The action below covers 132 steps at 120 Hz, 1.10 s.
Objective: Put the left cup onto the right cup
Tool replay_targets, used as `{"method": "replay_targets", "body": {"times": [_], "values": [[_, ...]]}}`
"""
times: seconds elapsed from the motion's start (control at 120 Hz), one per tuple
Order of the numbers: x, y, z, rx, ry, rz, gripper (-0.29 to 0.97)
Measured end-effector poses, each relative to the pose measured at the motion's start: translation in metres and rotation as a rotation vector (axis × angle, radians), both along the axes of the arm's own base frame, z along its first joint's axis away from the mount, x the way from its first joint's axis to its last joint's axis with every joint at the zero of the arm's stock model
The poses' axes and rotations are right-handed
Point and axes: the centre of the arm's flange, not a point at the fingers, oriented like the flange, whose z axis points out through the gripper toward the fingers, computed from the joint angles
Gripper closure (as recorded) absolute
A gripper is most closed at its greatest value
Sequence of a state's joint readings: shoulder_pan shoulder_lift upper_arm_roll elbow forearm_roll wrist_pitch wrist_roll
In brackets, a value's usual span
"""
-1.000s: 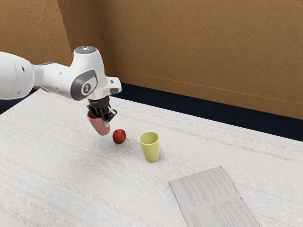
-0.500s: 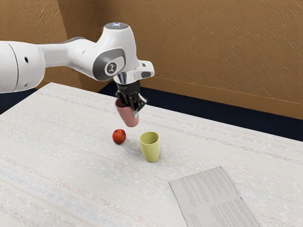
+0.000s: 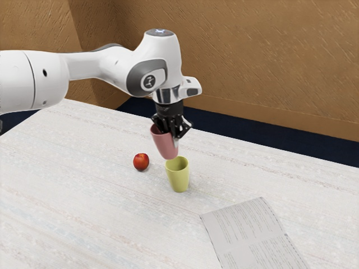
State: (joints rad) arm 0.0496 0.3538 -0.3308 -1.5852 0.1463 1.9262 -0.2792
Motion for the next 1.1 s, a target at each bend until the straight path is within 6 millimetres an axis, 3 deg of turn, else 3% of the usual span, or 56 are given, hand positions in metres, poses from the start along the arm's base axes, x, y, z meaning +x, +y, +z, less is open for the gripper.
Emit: {"method": "replay_targets", "body": {"times": [1.1], "values": [[0.023, -0.004, -0.036, -0.014, 0.060, 0.126, 0.78]]}}
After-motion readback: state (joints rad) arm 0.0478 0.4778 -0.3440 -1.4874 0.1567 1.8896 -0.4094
